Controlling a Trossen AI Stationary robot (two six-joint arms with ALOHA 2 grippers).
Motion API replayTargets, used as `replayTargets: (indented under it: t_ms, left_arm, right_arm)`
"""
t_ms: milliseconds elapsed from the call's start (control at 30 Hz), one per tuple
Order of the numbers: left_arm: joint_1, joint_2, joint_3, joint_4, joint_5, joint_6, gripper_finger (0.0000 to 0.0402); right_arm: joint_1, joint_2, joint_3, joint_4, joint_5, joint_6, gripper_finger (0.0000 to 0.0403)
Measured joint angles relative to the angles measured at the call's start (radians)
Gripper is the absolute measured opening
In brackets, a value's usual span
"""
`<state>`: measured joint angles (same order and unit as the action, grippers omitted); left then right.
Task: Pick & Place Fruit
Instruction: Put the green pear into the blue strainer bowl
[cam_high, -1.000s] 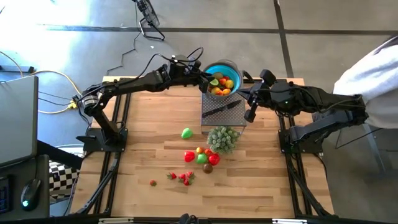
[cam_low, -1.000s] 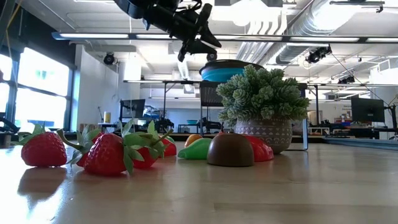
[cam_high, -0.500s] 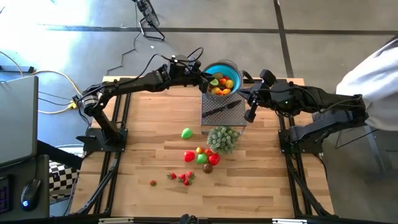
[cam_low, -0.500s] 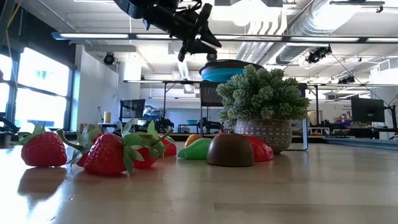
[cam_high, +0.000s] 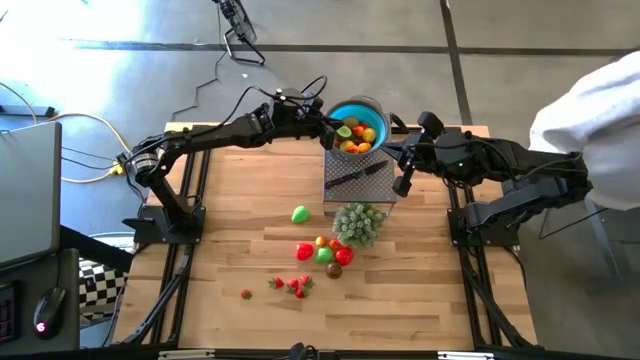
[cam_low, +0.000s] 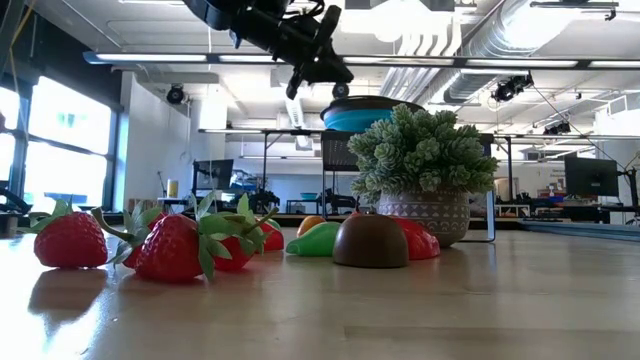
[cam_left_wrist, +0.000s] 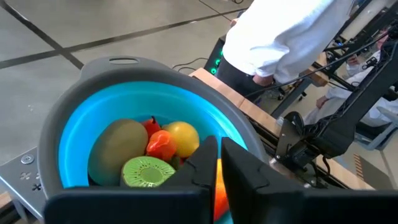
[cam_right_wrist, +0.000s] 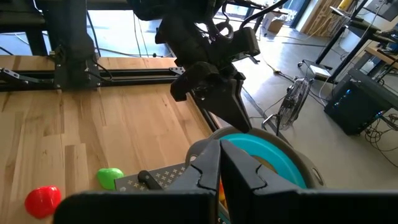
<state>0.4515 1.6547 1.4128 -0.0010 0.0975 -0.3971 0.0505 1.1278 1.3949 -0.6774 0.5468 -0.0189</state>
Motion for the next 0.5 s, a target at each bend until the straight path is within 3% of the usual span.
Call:
replayTargets:
  t_ms: [200, 333, 500]
  left_arm:
    - [0.000, 0.000, 0.000, -0.001, 0.003, -0.003, 0.0001]
    - [0.000, -0.017, 0.000, -0.026, 0.073, 0.012, 0.0001]
    - [-0.007, -0.076, 0.001, -0.156, 0.085, 0.054, 0.0001]
  right_arm:
    - [0.000, 0.000, 0.000, 0.000, 0.000, 0.000, 0.0004]
    - [0.000, 0.000, 0.000, 0.000, 0.000, 0.000, 0.0004]
    - [0.000, 0.000, 0.000, 0.000, 0.000, 0.000, 0.0004]
